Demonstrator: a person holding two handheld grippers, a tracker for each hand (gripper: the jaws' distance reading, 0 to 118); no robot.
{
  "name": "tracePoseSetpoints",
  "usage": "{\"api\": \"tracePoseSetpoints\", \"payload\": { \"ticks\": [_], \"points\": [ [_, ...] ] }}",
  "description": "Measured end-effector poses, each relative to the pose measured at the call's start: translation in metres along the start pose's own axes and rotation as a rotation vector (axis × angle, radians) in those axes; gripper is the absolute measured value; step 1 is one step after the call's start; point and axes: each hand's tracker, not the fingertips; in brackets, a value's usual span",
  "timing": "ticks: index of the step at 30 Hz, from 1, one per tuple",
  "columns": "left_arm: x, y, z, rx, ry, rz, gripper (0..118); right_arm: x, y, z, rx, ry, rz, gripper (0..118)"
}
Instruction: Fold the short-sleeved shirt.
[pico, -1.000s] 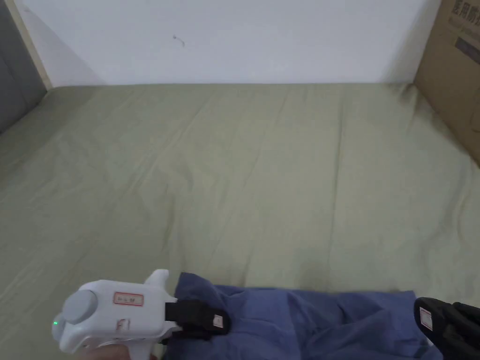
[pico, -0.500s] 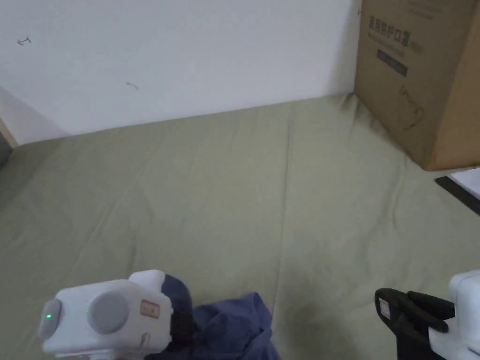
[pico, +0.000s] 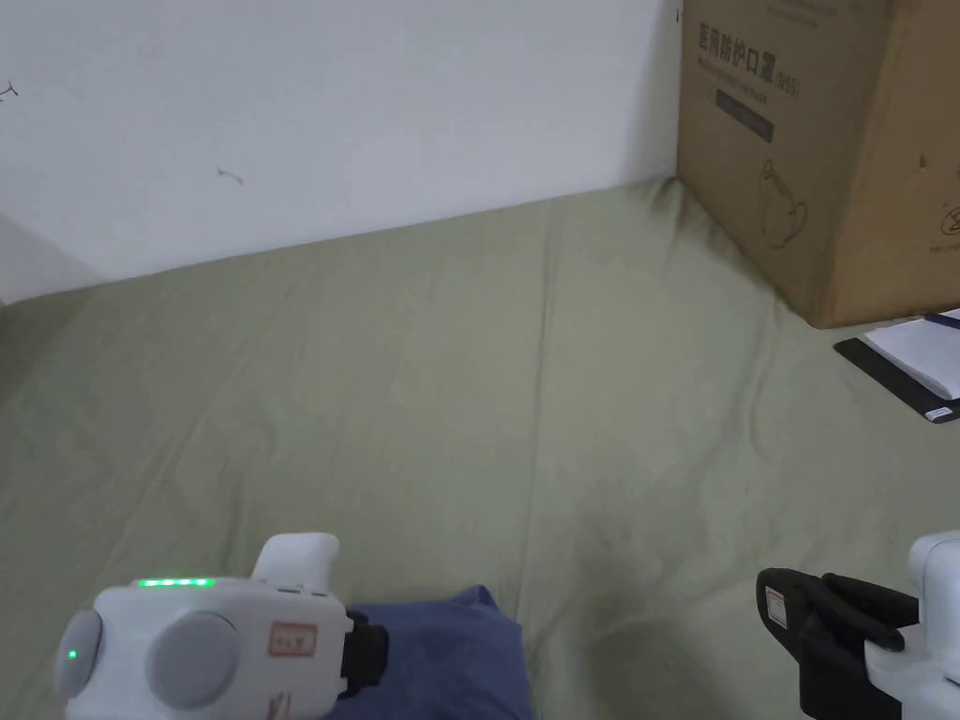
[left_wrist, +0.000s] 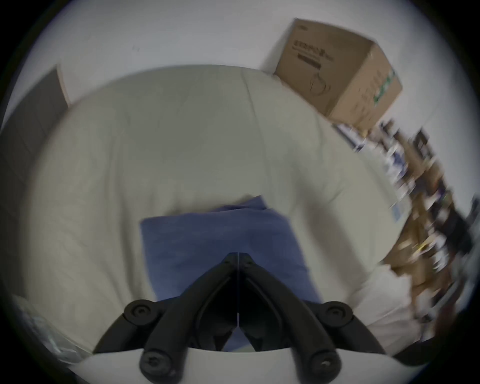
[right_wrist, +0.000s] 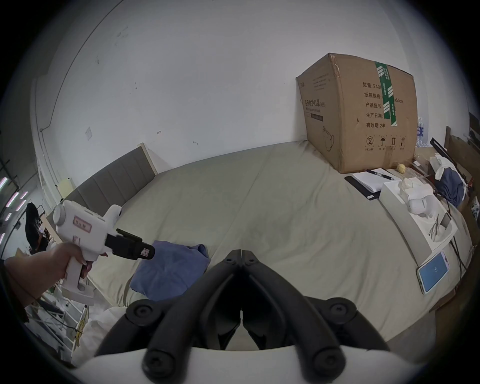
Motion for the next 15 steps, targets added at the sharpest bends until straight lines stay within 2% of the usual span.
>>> {"api": "tracePoseSetpoints", "payload": {
  "ticks": [1, 3, 5, 6, 9, 11, 13, 15],
  "points": [
    [0.002, -0.005, -0.004, 0.013, -0.004, -0.029, 0, -0.001, -0.001, -0.001, -0.003, 0.004, 0.001, 0],
    [0.013, -0.005, -0.021, -0.02, -0.176, -0.038, 0, -0.003, -0.002, -0.002, -0.008, 0.007, 0.007, 0],
    [0.03, -0.008, -0.044, -0.063, -0.23, -0.047, 0, -0.004, -0.002, -0.003, -0.013, 0.012, 0.008, 0],
    [0.039, -0.01, -0.058, -0.091, -0.233, -0.071, 0, -0.005, -0.003, -0.003, -0.016, 0.013, 0.008, 0],
    [0.063, -0.013, -0.101, -0.184, -0.101, -0.169, 0, -0.007, -0.003, -0.004, -0.026, 0.009, 0.016, 0],
    [0.069, -0.012, -0.102, -0.14, -0.127, -0.14, 0, -0.009, -0.003, -0.003, -0.031, 0.006, 0.023, 0],
    [0.068, -0.01, -0.089, -0.099, -0.212, -0.07, 0, -0.011, -0.002, -0.002, -0.035, 0.011, 0.022, 0],
    [0.056, -0.014, -0.055, 0.031, -0.442, 0.065, 0, -0.014, 0.001, 0.004, -0.019, 0.042, 0.002, 0]
  ]
}}
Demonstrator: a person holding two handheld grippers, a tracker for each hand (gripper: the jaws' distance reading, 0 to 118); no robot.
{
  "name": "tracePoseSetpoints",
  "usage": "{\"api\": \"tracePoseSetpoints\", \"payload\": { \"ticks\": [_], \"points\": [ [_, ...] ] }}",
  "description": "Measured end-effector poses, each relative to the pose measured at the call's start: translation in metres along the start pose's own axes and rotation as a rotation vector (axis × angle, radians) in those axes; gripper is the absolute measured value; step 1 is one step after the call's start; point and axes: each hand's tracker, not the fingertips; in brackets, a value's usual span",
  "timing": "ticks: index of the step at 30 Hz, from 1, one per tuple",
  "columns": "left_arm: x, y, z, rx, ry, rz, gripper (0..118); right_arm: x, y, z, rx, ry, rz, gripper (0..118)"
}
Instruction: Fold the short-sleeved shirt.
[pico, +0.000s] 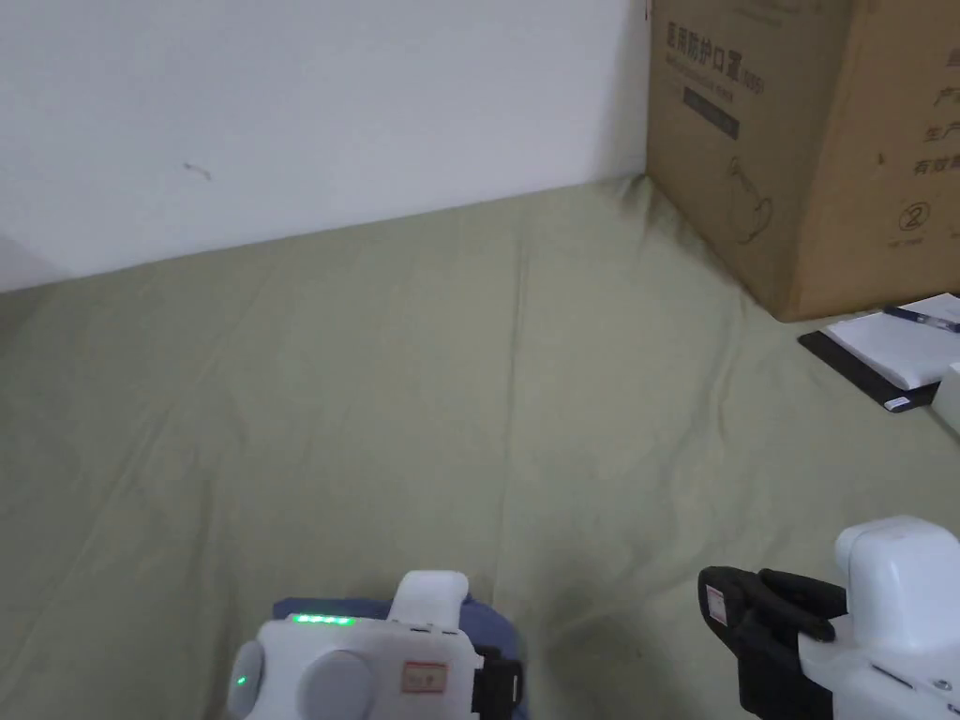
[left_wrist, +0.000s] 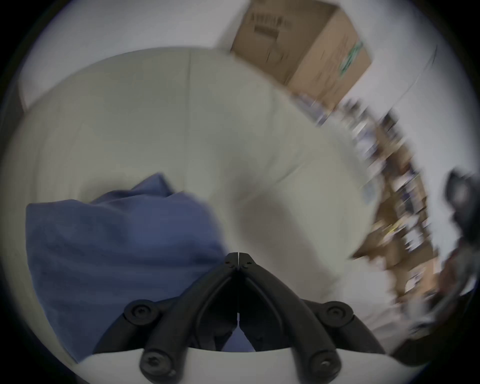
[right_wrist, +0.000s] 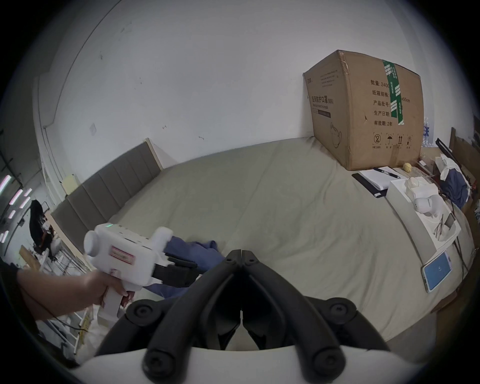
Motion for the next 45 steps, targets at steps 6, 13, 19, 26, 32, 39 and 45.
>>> {"api": "tracePoseSetpoints", "payload": {
  "ticks": [6, 13, 19, 26, 32, 39, 45],
  "points": [
    [0.049, -0.017, 0.153, 0.599, 0.071, -0.079, 0, -0.02, 0.03, 0.035, 0.206, 0.114, 0.008, 0],
    [0.093, -0.058, 0.231, 1.085, 0.448, -0.233, 0, -0.053, 0.049, 0.075, 0.676, -0.051, 0.194, 0],
    [0.079, -0.09, 0.199, 1.168, 0.772, -0.31, 0, -0.048, 0.015, 0.042, 0.725, -0.277, 0.221, 0],
    [0.063, -0.096, 0.197, 1.091, 0.746, -0.219, 0, -0.045, -0.005, 0.041, 0.64, -0.31, 0.277, 0],
    [0.062, -0.093, 0.198, 1.107, 0.779, -0.153, 0, -0.042, -0.003, 0.041, 0.629, -0.328, 0.238, 0],
    [0.036, -0.087, 0.227, 0.949, 0.636, -0.09, 0, -0.05, 0.014, 0.015, 0.381, 0.001, 0.187, 0],
    [-0.048, -0.084, 0.217, 0.636, 0.263, 0.213, 0, -0.069, -0.017, -0.134, -0.35, 0.283, 0.18, 0]
  ]
}}
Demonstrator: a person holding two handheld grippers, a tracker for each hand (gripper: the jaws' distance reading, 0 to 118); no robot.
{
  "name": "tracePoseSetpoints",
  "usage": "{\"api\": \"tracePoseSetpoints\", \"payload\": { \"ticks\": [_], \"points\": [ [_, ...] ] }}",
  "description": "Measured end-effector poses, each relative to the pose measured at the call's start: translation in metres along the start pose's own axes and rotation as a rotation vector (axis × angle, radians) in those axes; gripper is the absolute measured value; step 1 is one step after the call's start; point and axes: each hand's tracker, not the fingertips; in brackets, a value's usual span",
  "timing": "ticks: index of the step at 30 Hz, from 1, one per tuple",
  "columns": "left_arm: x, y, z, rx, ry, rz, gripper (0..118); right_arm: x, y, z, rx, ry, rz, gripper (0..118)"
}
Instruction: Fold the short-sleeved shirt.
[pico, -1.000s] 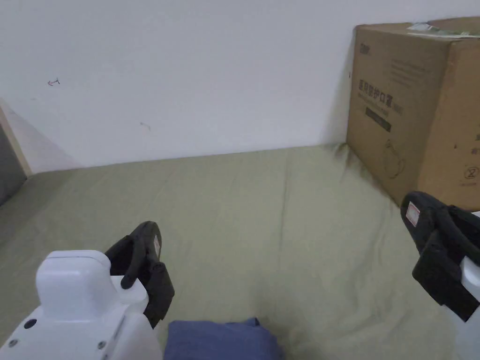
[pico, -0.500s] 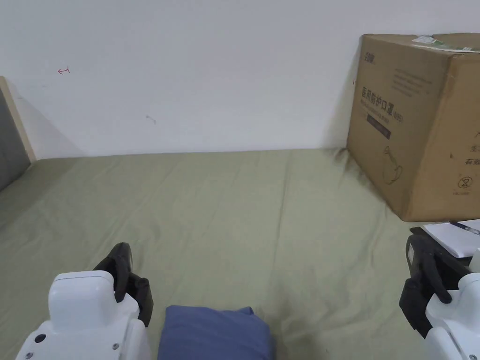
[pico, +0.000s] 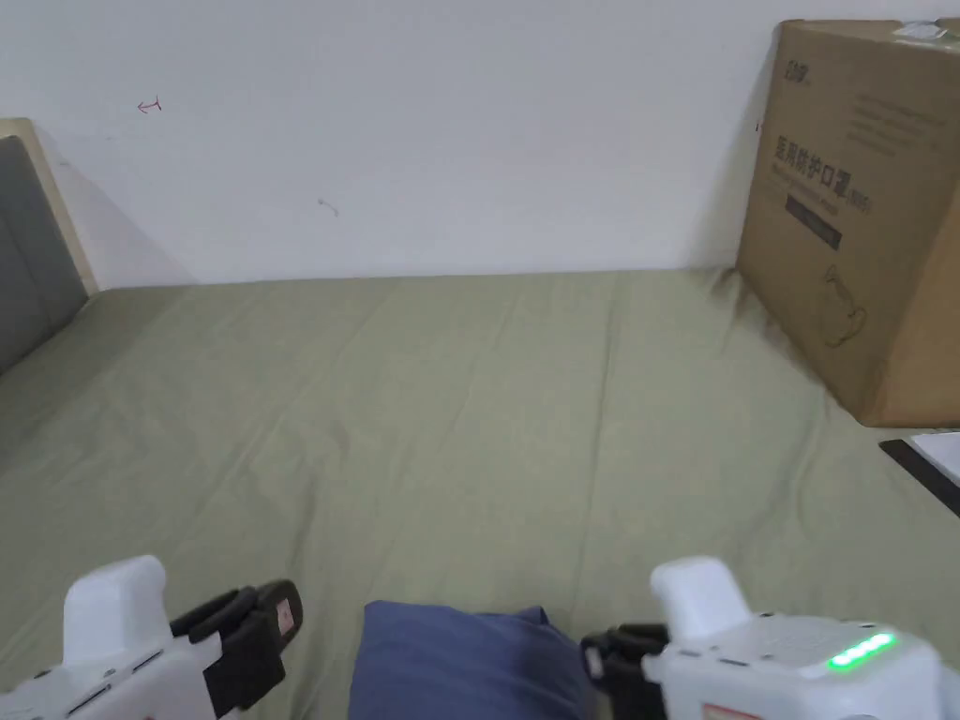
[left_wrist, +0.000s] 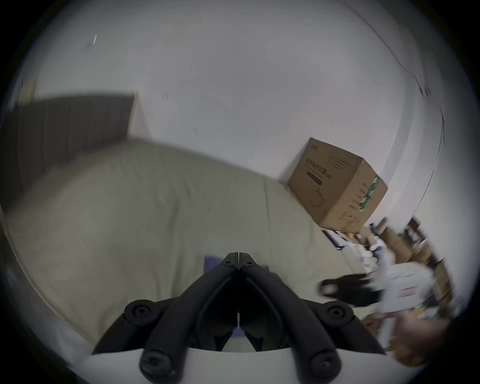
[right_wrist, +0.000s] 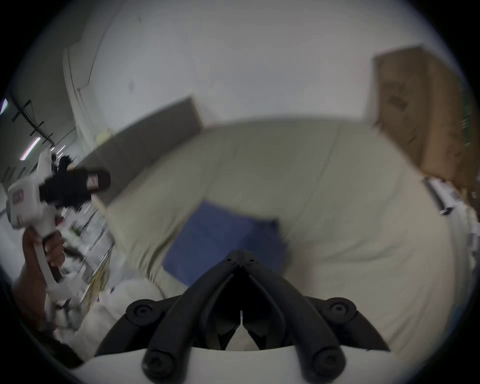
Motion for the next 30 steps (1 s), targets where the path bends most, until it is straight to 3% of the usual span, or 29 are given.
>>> {"api": "tracePoseSetpoints", "payload": {
  "ticks": [4, 7, 8, 9, 10, 11, 12, 13, 17, 19, 20, 21, 22, 23, 24, 26, 28, 30],
  "points": [
    [-0.046, -0.006, -0.043, -0.19, -0.023, 0.109, 0, 0.007, -0.012, -0.075, -0.148, -0.101, 0.067, 0],
    [-0.078, -0.014, -0.09, -0.364, -0.076, 0.142, 3, 0.018, -0.02, -0.107, -0.251, -0.087, 0.021, 0],
    [-0.091, -0.017, -0.104, -0.418, -0.12, 0.189, 13, 0.021, -0.017, -0.108, -0.239, -0.077, 0.003, 0],
    [-0.105, -0.02, -0.118, -0.471, -0.165, 0.239, 34, 0.023, -0.013, -0.105, -0.225, -0.065, -0.011, 0],
    [-0.118, -0.023, -0.13, -0.514, -0.231, 0.291, 72, 0.024, -0.013, -0.102, -0.235, -0.055, -0.019, 0],
    [-0.128, -0.027, -0.14, -0.544, -0.299, 0.33, 96, 0.026, -0.013, -0.101, -0.24, -0.047, -0.018, 0],
    [-0.136, -0.03, -0.152, -0.584, -0.362, 0.365, 110, 0.029, -0.014, -0.1, -0.237, -0.037, -0.017, 0],
    [-0.141, -0.034, -0.163, -0.609, -0.426, 0.377, 116, 0.03, -0.015, -0.1, -0.233, -0.028, -0.019, 0],
    [-0.146, -0.064, -0.214, -0.744, -0.672, 0.612, 116, 0.034, -0.021, -0.099, -0.21, -0.005, -0.054, 0],
    [-0.129, -0.072, -0.235, -0.736, -0.773, 0.627, 116, 0.037, -0.025, -0.099, -0.199, 0.01, -0.085, 0],
    [-0.121, -0.071, -0.241, -0.731, -0.751, 0.585, 115, 0.038, -0.026, -0.098, -0.194, 0.015, -0.096, 0],
    [-0.115, -0.068, -0.243, -0.71, -0.689, 0.518, 109, 0.04, -0.027, -0.097, -0.187, 0.021, -0.111, 0],
    [-0.112, -0.064, -0.245, -0.706, -0.624, 0.454, 73, 0.041, -0.027, -0.096, -0.181, 0.025, -0.129, 0],
    [-0.107, -0.063, -0.244, -0.705, -0.5, 0.369, 24, 0.041, -0.028, -0.094, -0.172, 0.027, -0.143, 0],
    [-0.107, -0.065, -0.245, -0.726, -0.417, 0.325, 22, 0.04, -0.03, -0.092, -0.165, 0.021, -0.145, 0],
    [-0.117, -0.064, -0.243, -0.759, -0.535, 0.54, 22, 0.037, -0.032, -0.089, -0.132, 0.019, -0.123, 0],
    [-0.109, -0.051, -0.234, -0.733, -0.484, 0.374, 22, 0.028, -0.031, -0.076, -0.066, -0.019, -0.06, 0],
    [-0.11, -0.039, -0.22, -0.717, -0.514, 0.378, 22, 0.018, -0.028, -0.066, -0.025, -0.057, -0.034, 0]
  ]
}}
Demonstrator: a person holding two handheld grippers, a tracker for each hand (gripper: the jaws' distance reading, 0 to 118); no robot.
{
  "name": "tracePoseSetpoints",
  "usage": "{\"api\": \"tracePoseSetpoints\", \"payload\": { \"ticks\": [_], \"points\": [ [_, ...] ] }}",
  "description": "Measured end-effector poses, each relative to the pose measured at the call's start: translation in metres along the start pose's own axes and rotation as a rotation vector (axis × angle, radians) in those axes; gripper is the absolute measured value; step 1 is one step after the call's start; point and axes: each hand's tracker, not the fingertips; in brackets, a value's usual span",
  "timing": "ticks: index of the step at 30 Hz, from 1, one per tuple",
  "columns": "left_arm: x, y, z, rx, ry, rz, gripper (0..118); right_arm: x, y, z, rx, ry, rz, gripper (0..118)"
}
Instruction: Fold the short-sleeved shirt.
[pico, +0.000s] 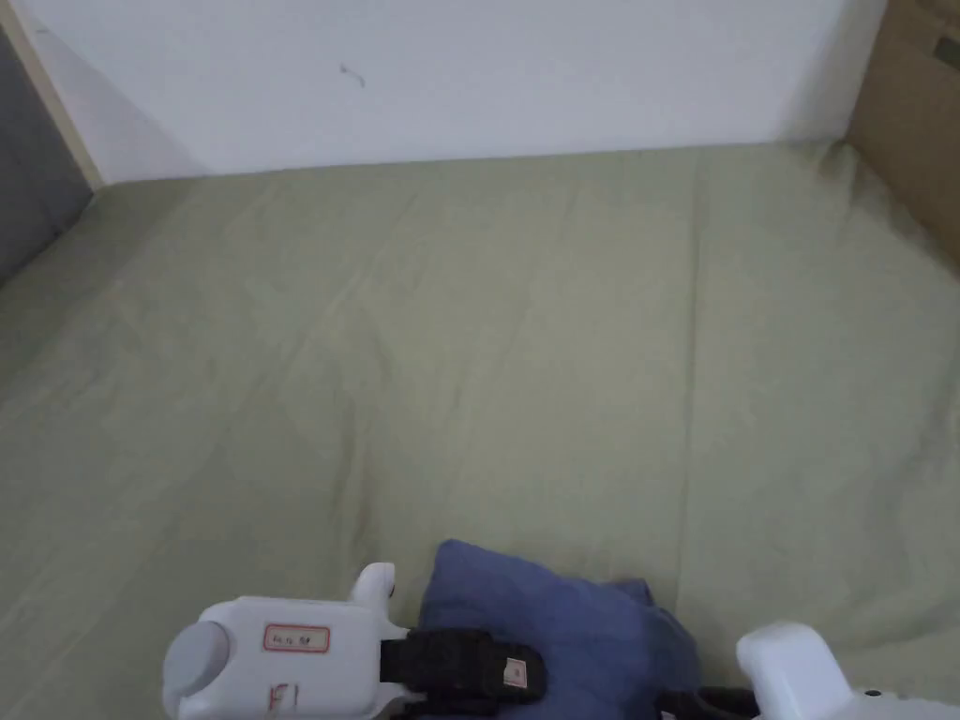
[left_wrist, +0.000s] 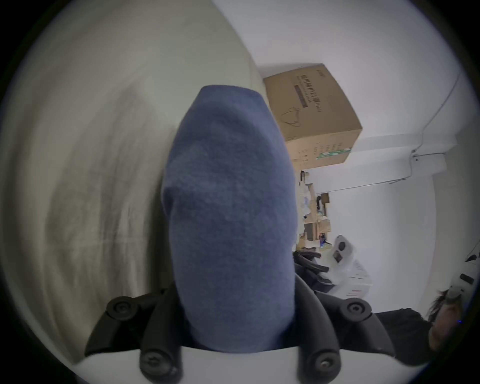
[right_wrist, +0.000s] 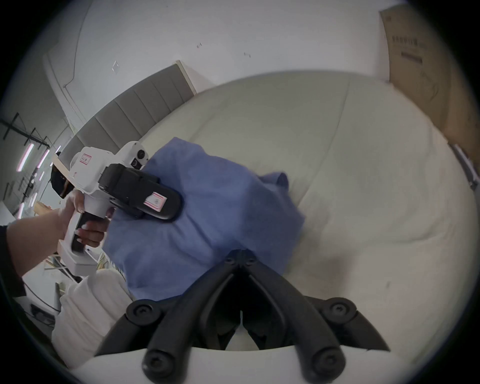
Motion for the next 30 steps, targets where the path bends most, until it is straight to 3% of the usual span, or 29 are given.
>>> {"api": "tracePoseSetpoints", "payload": {
  "ticks": [3, 8, 11, 14, 17, 18, 19, 21, 22, 28, 30],
  "points": [
    [0.007, 0.005, 0.049, 0.033, -0.016, 0.005, 22, -0.008, 0.002, 0.014, 0.013, -0.005, -0.016, 0],
    [-0.014, 0.025, 0.19, 0.1, 0.304, -0.044, 22, -0.024, 0.003, 0.025, -0.021, -0.029, -0.006, 0],
    [-0.031, 0.037, 0.269, 0.127, 0.412, -0.046, 22, -0.033, -0.002, 0.024, -0.063, -0.053, 0.024, 0],
    [-0.039, 0.055, 0.329, 0.125, 0.613, -0.042, 22, -0.034, -0.005, 0.012, -0.13, 0.016, -0.039, 0],
    [-0.04, 0.063, 0.365, 0.14, 0.711, -0.025, 24, -0.034, -0.002, 0.004, -0.133, 0.011, -0.099, 0],
    [-0.04, 0.065, 0.373, 0.146, 0.734, -0.03, 27, -0.034, 0.001, 0.003, -0.126, 0.008, -0.105, 0],
    [-0.041, 0.065, 0.379, 0.152, 0.785, -0.036, 45, -0.035, 0.003, 0.003, -0.118, 0.004, -0.108, 0],
    [-0.037, 0.065, 0.385, 0.177, 0.911, -0.071, 102, -0.036, 0.011, 0.004, -0.108, -0.005, -0.106, 0],
    [-0.034, 0.063, 0.39, 0.204, 0.927, -0.099, 118, -0.036, 0.014, 0.006, -0.101, -0.006, -0.105, 0],
    [0.021, 0.027, 0.363, 0.374, 0.857, -0.103, 115, -0.033, 0.026, 0.028, -0.04, -0.027, -0.068, 0],
    [0.023, 0.018, 0.338, 0.427, 0.836, -0.133, 103, -0.031, 0.028, 0.038, -0.016, -0.03, -0.073, 0]
  ]
}}
